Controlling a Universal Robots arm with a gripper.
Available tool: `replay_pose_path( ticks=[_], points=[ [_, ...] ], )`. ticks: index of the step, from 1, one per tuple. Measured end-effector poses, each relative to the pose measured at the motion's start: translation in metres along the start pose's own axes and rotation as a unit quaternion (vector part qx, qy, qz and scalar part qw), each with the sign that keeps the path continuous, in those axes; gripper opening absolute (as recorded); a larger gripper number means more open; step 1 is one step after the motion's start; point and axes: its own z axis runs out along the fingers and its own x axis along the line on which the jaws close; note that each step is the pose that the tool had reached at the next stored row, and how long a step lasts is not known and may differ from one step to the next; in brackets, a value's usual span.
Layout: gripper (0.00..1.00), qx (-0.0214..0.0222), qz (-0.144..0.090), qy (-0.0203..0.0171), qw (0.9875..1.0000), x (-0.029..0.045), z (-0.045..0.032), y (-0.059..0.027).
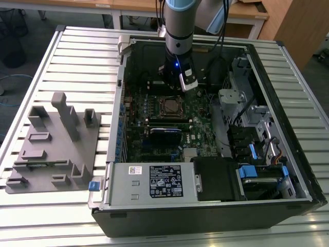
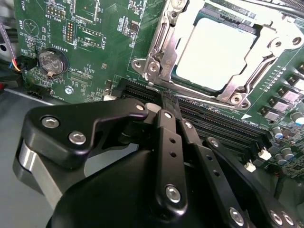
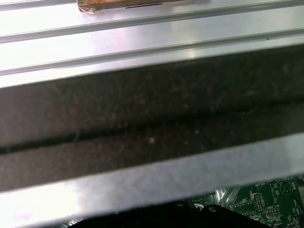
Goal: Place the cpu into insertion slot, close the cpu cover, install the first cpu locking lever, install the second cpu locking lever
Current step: 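Install the first cpu locking lever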
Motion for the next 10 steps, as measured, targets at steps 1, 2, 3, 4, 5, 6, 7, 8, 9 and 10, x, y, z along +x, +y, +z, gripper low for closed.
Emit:
replay_pose_path(
  ticks=[1, 2, 3, 4, 5, 6, 7, 8, 9, 10],
  points=[
    [0.1, -0.0001, 0.0, -0.0003, 1.0, 0.0, 0.0002, -0.0002],
    [0.1, -0.0001, 0.0, -0.0006, 1.0, 0.0, 0.0003, -0.0003],
    [0.1, -0.0002, 0.0, -0.0008, 1.0, -0.0001, 0.0004, -0.0004],
    [0.1, -0.0002, 0.0, -0.001, 1.0, -0.0001, 0.0005, -0.0005],
    [0.1, -0.0002, 0.0, -0.0012, 1.0, -0.0001, 0.0006, -0.0005],
    [0.1, -0.0002, 0.0, -0.0014, 1.0, -0.0001, 0.0007, -0.0006],
    [0.1, -0.0003, 0.0, -0.0015, 1.0, -0.0001, 0.0007, -0.0006],
    [0.1, -0.0003, 0.0, -0.0016, 1.0, -0.0001, 0.0007, -0.0006],
    [0.1, -0.0004, 0.0, -0.0016, 1.0, -0.0001, 0.0007, -0.0006],
    [0.1, -0.0007, 0.0, -0.0016, 1.0, 0.0, 0.0007, -0.0006]
  ],
)
